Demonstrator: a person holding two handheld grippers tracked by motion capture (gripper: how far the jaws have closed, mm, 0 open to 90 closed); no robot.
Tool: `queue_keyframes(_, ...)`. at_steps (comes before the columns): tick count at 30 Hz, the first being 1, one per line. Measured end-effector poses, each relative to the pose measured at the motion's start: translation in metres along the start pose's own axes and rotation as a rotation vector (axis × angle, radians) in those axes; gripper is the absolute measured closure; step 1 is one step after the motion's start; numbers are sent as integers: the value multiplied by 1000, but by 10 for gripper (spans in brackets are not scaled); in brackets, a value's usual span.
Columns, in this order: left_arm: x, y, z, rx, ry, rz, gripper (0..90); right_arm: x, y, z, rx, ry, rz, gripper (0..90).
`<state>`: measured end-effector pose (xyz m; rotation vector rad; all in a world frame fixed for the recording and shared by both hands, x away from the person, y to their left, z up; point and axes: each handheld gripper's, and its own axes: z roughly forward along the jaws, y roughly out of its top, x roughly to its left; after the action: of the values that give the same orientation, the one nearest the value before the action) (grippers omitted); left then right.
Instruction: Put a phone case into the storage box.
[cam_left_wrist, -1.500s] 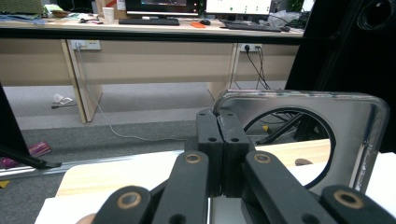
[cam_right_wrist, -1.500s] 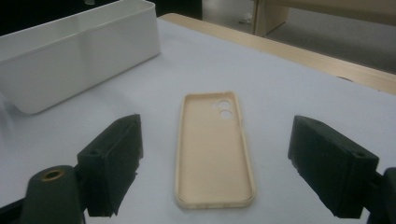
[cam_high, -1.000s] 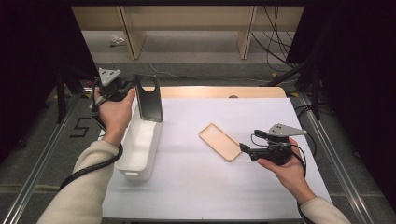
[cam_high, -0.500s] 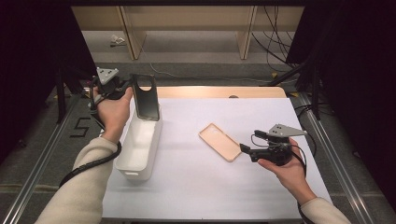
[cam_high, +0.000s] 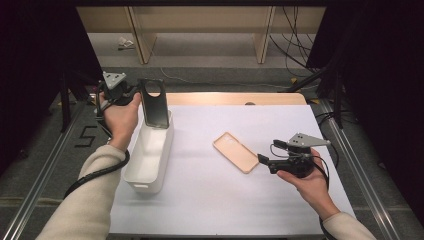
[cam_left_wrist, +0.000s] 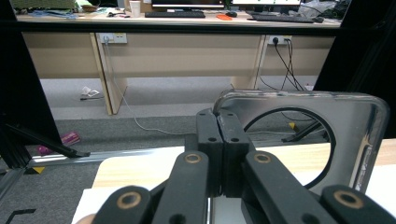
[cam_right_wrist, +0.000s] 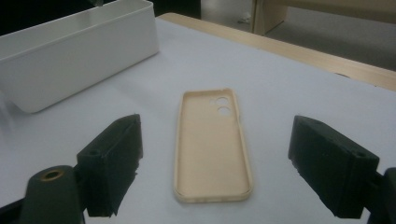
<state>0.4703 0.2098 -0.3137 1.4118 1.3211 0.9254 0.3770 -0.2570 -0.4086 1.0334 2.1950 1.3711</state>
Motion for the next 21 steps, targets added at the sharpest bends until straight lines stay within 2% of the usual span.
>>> queue_keyframes(21,6,-2,12,11,18,0,891,0,0,0,-2,2,2,185)
